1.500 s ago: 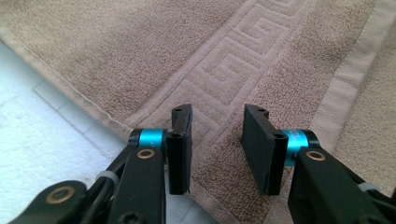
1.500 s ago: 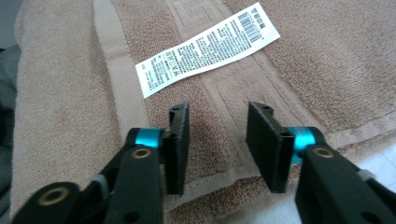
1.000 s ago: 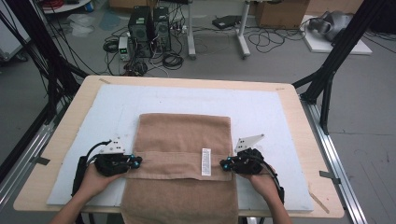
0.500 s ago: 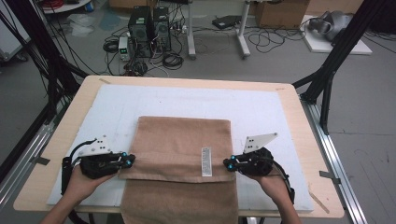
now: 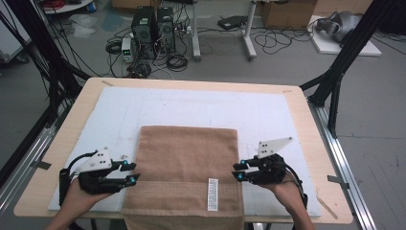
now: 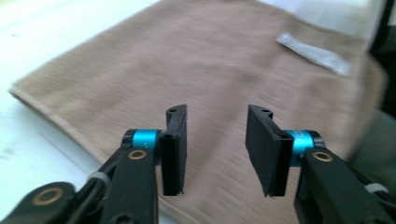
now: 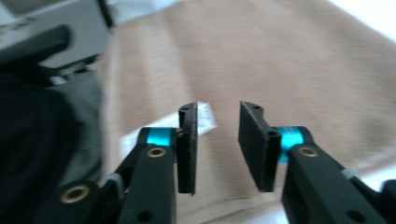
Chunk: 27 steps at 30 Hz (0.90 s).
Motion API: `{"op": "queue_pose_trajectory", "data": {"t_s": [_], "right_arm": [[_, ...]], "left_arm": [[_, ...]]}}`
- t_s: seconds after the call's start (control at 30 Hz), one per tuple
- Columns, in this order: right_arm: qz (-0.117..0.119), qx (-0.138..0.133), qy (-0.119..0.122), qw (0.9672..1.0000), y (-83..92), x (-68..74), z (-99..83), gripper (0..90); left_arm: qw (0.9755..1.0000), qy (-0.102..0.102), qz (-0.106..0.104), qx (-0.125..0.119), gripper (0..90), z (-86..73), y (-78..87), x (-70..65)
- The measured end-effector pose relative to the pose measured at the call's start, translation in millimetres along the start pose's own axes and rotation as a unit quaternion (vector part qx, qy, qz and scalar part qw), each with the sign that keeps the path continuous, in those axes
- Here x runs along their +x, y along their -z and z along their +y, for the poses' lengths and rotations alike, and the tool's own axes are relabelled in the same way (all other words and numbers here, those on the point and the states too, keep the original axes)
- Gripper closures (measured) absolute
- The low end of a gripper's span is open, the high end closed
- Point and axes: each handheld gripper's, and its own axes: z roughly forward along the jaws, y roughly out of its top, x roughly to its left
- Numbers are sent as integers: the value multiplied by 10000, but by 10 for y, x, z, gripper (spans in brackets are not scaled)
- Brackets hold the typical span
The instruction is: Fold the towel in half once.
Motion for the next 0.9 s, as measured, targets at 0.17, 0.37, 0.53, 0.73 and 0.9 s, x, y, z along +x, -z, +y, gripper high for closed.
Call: {"op": "queue_pose_trajectory", "data": {"t_s": [0.17, 0.37, 0.53, 0.73, 0.9], "right_arm": [[-482, 73, -246, 9985, -81, -329, 70, 586], [-842, 79, -323, 9959, -167, -575, 171, 514], [-1034, 95, -358, 9939, -235, -657, 202, 447], [-1247, 116, -475, 9910, -257, -745, 213, 381], [-1410, 151, -575, 9882, -281, -896, 236, 353]], "left_arm": [[9988, 214, 449, -37, 525, 78, -250, 274], [9974, 280, 662, 52, 507, 146, -415, 451], [9969, 376, 687, -54, 470, 213, -473, 552], [9945, 721, 764, -45, 429, 182, -545, 737], [9907, 937, 982, -12, 419, 126, -680, 903]]}}
